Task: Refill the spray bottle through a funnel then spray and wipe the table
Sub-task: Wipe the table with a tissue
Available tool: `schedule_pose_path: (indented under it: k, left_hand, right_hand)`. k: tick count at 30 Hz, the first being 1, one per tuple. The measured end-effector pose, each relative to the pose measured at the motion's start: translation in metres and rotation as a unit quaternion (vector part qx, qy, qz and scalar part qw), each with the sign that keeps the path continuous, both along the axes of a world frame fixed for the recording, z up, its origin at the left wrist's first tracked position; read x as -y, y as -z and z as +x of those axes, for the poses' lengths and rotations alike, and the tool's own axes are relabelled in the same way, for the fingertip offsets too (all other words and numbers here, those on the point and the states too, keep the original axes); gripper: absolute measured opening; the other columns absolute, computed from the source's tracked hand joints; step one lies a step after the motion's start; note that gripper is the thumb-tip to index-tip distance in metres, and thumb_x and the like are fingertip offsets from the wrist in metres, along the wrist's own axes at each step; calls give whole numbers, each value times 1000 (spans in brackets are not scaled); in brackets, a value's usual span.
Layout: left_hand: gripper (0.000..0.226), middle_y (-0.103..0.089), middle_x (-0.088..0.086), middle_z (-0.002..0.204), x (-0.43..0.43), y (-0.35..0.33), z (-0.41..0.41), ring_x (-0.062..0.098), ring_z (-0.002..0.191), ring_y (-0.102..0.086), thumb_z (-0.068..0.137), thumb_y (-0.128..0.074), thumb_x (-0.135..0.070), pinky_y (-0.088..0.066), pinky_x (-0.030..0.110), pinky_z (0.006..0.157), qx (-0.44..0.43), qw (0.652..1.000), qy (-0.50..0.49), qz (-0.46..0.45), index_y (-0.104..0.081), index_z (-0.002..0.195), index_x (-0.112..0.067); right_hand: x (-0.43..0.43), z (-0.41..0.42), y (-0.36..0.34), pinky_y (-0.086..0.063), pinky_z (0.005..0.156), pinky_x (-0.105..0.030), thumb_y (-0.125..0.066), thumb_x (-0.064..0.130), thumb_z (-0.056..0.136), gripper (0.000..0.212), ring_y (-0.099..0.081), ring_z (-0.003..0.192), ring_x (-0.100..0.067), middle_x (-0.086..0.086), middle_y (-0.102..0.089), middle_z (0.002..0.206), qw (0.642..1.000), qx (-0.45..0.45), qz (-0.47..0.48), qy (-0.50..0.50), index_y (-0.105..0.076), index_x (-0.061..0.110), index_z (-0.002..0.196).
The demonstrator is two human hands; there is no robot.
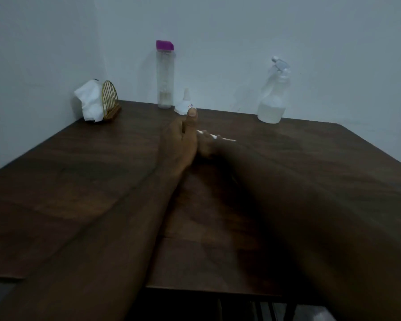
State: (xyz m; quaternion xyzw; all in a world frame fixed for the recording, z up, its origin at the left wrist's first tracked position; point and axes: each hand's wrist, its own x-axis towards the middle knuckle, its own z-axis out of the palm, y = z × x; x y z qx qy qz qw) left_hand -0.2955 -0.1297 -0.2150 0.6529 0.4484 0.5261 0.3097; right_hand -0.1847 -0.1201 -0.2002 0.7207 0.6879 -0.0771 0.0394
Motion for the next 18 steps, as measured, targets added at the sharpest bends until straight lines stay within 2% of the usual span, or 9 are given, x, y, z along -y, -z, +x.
schedule_pose_path:
  k: [2,5,6,8,10,11,15,18]
  left_hand:
    - [56,-59,-6,77,-2,0,-3,16,82,-59,94,-26,-65,-49,42,86,-15,999,-30,33,-57,80,-21]
    - [51,-50,-8,64,5,-4,-11,20,74,-56,93,-26,-66,-48,51,87,-25,995,-74,64,-45,67,-25]
    - [51,-50,-7,63,8,-5,-13,18,72,-55,95,-27,-63,-48,48,85,-17,994,-80,74,-47,68,-24]
    - [52,-57,-4,69,20,-9,-17,12,68,-54,98,-31,-55,-48,34,73,-7,992,-73,107,-58,77,-16]
    - [52,-62,3,76,31,-14,-20,7,67,-54,101,-34,-48,-40,15,61,-26,988,-57,143,-63,87,-7]
    - [53,-64,8,78,35,-14,-21,9,67,-54,101,-34,-46,-37,13,60,-38,986,-47,156,-64,89,-4]
    - [67,-66,16,85,46,-7,-17,17,80,-58,95,-30,-57,-42,17,64,-18,988,6,153,-63,91,1]
    - [65,-68,7,84,46,-12,-10,11,80,-63,94,-28,-61,-48,26,76,14,994,1,113,-66,90,-9]
  right_hand:
    - [1,-18,6,-11,122,-49,-37,21,106,56,-9,152,-30,-10,-12,165,1000,-21,-2,-4,-17,12,157]
    - [12,-31,14,-8,121,-55,-47,23,101,70,0,152,-33,-6,-2,166,997,-36,-29,-62,-6,18,158]
    - [19,-33,15,-3,121,-57,-45,26,101,70,4,152,-33,-6,1,166,995,-44,-34,-79,-5,19,158]
    - [49,-41,11,4,121,-57,-31,33,105,60,9,152,-28,-4,5,166,992,-34,-47,-116,-7,20,158]
    - [83,-36,10,4,120,-59,-18,39,107,54,11,152,-27,-2,7,166,987,-21,-35,-157,-11,26,158]
    - [101,-31,10,4,120,-58,-15,42,106,53,11,152,-25,-1,7,166,986,-26,-32,-160,-10,30,158]
    - [179,-15,17,10,122,-48,-17,49,105,53,14,152,-16,6,9,166,984,-57,-13,-165,-1,42,155]
    - [199,-19,16,13,121,-45,-17,49,105,53,18,151,-13,7,12,165,983,-63,-33,-169,-1,44,155]
